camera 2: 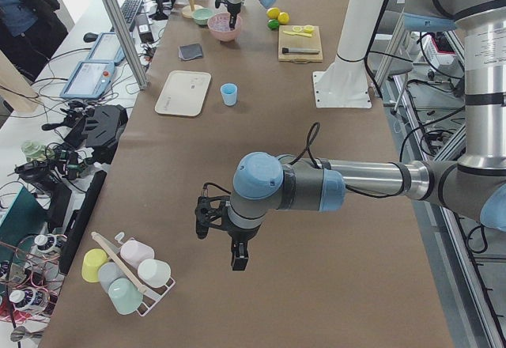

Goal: Put ice and cherries in cup
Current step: 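Reach the right gripper into the pink bowl and grasp an ice cube, then carry the ice cube with the right gripper over the blue cup and release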

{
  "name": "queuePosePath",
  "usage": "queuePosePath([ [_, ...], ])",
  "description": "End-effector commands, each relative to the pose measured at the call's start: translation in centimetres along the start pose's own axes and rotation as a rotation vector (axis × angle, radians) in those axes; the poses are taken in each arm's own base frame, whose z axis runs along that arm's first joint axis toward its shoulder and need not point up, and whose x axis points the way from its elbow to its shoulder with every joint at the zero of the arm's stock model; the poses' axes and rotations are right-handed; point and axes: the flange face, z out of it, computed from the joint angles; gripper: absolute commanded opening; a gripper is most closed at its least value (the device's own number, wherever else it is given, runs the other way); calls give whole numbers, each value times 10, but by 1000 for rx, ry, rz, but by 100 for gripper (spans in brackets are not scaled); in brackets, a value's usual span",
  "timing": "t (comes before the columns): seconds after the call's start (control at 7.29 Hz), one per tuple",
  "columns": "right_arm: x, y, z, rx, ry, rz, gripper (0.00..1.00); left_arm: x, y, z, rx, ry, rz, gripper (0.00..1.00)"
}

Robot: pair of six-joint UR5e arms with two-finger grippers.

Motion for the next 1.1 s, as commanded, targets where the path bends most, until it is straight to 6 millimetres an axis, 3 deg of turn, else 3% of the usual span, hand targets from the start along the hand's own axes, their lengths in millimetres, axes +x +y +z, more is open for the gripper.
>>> queuePosePath([
  [0.0,-26,-27,-47,-32,-85,-5,22,0,0,0,1,0,2,98],
  [0.14,-70,-40,-76,-42,-95,1,22,1,0,0,2,0,3,98],
  [0.27,-127,-45,-110,-54,-99,19,21,2,1,-1,3,2,4,98],
  [0.41,-198,-25,-129,-76,-117,55,21,1,1,-2,4,2,2,98],
  [0.82,-387,21,-141,-61,-116,162,21,2,0,-2,4,2,5,98],
  [0.96,-457,13,-157,-73,-98,147,22,2,0,-2,4,2,5,98],
])
